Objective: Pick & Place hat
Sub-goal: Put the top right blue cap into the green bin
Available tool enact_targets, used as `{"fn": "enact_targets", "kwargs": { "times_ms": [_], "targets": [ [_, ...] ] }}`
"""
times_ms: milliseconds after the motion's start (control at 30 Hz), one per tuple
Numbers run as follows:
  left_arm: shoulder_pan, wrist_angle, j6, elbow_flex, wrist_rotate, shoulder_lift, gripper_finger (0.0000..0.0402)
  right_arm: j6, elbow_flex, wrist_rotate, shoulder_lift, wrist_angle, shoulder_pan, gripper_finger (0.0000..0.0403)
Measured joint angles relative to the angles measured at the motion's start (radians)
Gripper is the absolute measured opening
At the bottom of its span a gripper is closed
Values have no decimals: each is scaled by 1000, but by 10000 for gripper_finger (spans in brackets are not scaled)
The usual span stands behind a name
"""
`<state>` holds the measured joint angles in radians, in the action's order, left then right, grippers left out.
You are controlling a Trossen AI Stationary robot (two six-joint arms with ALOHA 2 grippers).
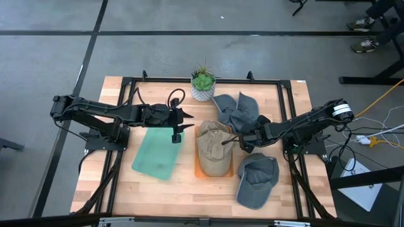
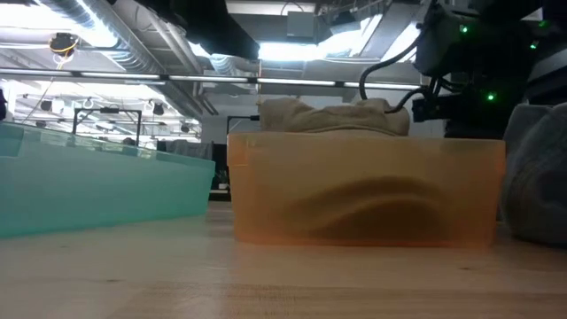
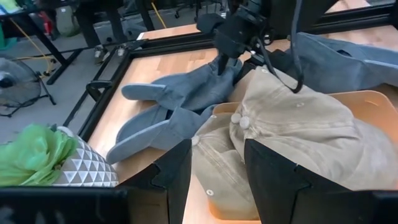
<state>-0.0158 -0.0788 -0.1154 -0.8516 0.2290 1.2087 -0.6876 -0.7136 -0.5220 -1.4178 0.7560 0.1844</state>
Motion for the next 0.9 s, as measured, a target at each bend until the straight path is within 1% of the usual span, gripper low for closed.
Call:
{"fn": "enact_targets", "kwargs": {
  "times_ms": [233, 267, 300, 433, 533, 700, 900],
  "targets": [
    [0, 0, -2, 0, 15, 0, 143, -58, 0, 3, 0, -10, 0, 38],
    [0, 0, -2, 0, 15, 0, 143, -64, -2, 7, 0, -9, 0, 20],
    [0, 0, -2, 0, 15, 0, 143, -64, -7, 17, 0, -6, 0, 12],
    [0, 0, -2, 0, 15, 0, 143, -61, -53, 37, 0, 12, 0, 18],
    [0, 0, -2, 0, 14, 0, 143, -51, -113, 34, 0, 83, 0, 10],
    [0, 0, -2, 0, 13, 0, 143, -52, -240, -14, 0, 254, 0, 12],
    [0, 0, -18, 0, 15, 0, 143, -87, -425, -119, 0, 495, 1, 6]
  ]
}}
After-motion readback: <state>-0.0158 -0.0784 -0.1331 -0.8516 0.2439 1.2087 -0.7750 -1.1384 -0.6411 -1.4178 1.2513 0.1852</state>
